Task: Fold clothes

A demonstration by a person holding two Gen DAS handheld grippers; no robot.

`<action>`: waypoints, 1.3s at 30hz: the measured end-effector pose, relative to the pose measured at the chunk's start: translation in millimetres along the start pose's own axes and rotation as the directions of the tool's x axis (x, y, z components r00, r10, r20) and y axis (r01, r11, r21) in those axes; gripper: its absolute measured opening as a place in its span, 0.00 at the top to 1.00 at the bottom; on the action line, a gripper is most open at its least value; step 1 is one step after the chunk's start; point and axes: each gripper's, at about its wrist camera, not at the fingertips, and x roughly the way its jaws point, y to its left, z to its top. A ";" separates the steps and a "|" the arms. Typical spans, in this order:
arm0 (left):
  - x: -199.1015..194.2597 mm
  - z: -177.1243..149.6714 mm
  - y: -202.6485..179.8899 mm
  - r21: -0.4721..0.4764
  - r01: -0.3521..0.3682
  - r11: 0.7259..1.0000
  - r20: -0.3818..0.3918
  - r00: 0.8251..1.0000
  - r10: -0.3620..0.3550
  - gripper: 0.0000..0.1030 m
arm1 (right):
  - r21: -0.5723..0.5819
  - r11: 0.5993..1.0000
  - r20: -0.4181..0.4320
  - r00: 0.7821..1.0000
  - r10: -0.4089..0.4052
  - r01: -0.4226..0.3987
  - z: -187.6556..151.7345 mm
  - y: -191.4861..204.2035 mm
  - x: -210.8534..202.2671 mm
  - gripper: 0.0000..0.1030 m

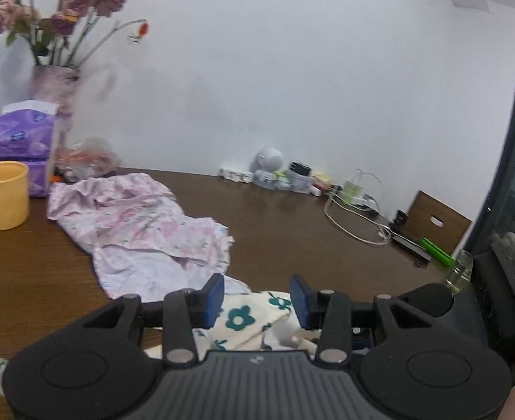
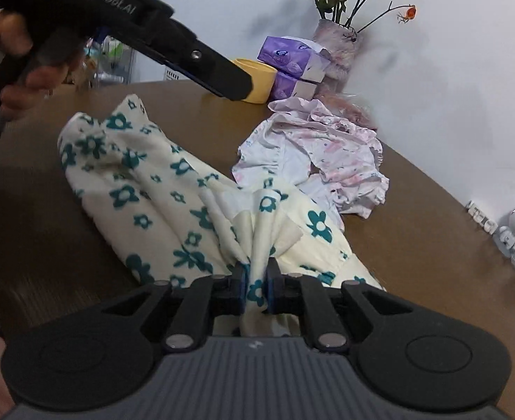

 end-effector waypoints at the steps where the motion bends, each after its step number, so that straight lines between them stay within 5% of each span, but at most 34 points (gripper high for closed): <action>1: 3.4 -0.8 -0.5 0.003 0.008 1.000 -0.007 1.000 -0.008 0.61 | -0.010 1.000 0.005 1.000 -0.017 0.017 0.9 0.2 -2.7 0.90; 6: 18.6 -2.2 -3.3 0.007 0.023 1.000 -0.030 0.999 -0.023 0.61 | -0.132 0.984 0.012 0.993 -0.121 0.122 -6.5 2.6 -15.7 0.90; 12: 30.3 -0.7 -9.2 0.018 0.052 0.998 -0.041 0.998 -0.051 0.61 | -0.149 0.985 -0.029 0.996 -0.087 0.082 -17.7 -1.4 -6.1 0.90; 27: 58.2 -4.4 -24.0 0.040 0.077 0.996 -0.096 0.993 -0.073 0.61 | -0.204 0.957 -0.029 0.976 -0.218 0.208 -35.3 -29.9 -35.0 0.90; 34: 65.0 -9.5 -12.0 -0.024 0.067 0.997 -0.111 0.991 -0.069 0.61 | -0.206 0.967 -0.041 0.986 -0.159 0.147 -42.5 -21.9 -21.8 0.88; 39: 73.9 3.2 -35.8 0.036 0.153 0.988 -0.103 0.984 -0.148 0.61 | -0.192 0.975 -0.042 0.991 -0.126 0.115 -48.6 -17.8 -16.6 0.83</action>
